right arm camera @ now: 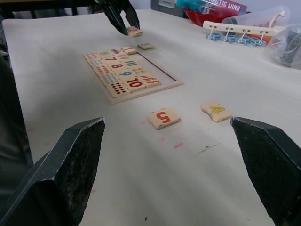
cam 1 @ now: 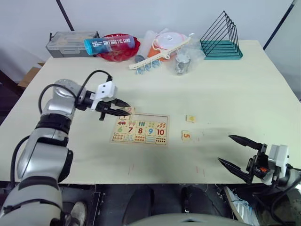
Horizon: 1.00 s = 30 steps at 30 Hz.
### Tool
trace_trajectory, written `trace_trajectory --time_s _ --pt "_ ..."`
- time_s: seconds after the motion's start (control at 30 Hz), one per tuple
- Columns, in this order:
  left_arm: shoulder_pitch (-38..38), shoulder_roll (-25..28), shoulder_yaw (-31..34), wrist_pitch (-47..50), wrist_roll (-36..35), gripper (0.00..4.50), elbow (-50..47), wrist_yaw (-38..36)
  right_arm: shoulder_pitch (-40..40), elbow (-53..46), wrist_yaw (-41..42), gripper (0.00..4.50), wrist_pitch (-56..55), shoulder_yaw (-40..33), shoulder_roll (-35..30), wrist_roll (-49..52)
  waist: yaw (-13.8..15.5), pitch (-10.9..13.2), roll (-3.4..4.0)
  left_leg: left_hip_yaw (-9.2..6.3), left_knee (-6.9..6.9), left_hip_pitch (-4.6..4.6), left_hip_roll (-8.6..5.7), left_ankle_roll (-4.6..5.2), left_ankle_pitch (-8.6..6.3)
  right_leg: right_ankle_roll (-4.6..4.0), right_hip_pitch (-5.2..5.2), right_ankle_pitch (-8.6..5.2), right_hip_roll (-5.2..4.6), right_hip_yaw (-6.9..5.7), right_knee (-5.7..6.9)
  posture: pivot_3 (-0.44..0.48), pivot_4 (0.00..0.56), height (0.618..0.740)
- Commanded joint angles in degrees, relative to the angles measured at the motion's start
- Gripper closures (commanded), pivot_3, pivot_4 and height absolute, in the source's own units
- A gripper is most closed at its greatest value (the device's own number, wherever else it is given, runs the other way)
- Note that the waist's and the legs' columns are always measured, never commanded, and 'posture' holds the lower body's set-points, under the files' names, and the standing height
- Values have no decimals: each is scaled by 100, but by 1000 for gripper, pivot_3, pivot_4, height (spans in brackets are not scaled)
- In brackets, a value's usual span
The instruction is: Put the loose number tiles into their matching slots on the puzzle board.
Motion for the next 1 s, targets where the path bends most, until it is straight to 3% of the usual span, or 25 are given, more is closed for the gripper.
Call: trace_trajectory --time_s 0.03,0.5,1.0 --pt "-394 -44 -352 -176 232 3545 231 -169 71 -218 -99 0 -154 -145 5 39 -2 1 -1 -1 0 -1 0 0 0 0 0 0 0 -1 0 0 150 740" --pt "-1185 -542 -615 -555 1581 3545 998 -166 52 -260 -309 0 -245 -17 28 -27 -30 5 -7 -3 0 -4 0 0 0 0 -2 0 0 -2 0 0 150 740" --pt "-1153 -698 -478 -535 2008 3545 1135 3 151 -348 -424 0 -291 86 87 -97 -50 6 -9 -5 1 -6 -1 0 0 0 -5 0 -1 -3 1 0 150 740"
